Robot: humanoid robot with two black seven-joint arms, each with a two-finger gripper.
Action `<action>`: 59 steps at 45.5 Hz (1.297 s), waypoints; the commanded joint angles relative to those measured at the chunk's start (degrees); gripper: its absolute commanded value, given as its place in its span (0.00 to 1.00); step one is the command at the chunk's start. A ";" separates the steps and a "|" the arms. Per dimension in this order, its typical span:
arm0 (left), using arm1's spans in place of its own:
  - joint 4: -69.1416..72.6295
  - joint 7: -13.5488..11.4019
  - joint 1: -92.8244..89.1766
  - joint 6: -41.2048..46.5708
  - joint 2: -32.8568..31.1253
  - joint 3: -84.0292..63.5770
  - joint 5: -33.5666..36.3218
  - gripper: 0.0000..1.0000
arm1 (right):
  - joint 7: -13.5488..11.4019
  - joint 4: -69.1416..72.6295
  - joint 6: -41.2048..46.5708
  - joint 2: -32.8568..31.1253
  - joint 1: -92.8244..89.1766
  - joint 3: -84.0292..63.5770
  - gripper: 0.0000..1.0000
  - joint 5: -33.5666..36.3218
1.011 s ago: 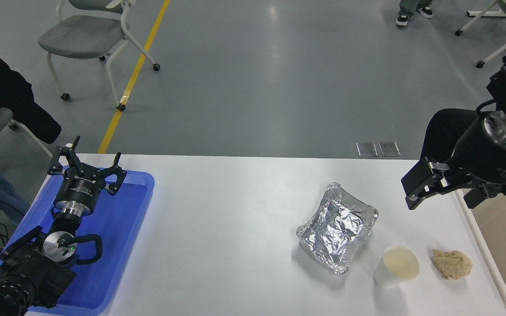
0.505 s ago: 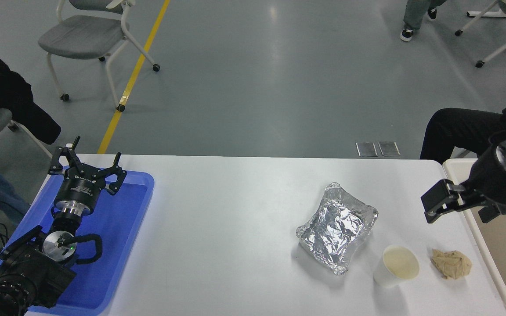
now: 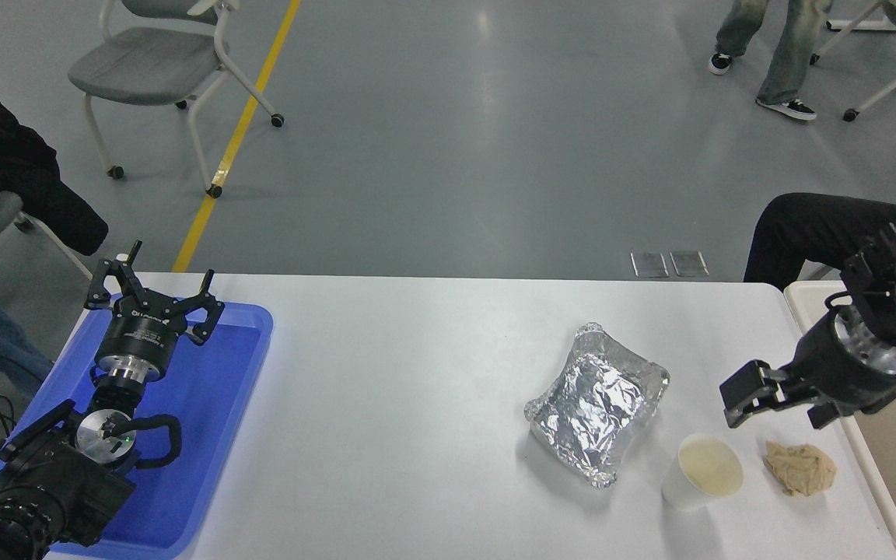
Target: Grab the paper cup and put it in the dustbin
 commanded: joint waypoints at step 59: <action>-0.06 0.00 0.00 0.00 0.00 -0.05 0.00 1.00 | 1.16 -19.04 -4.89 5.11 -28.02 13.40 0.27 -7.54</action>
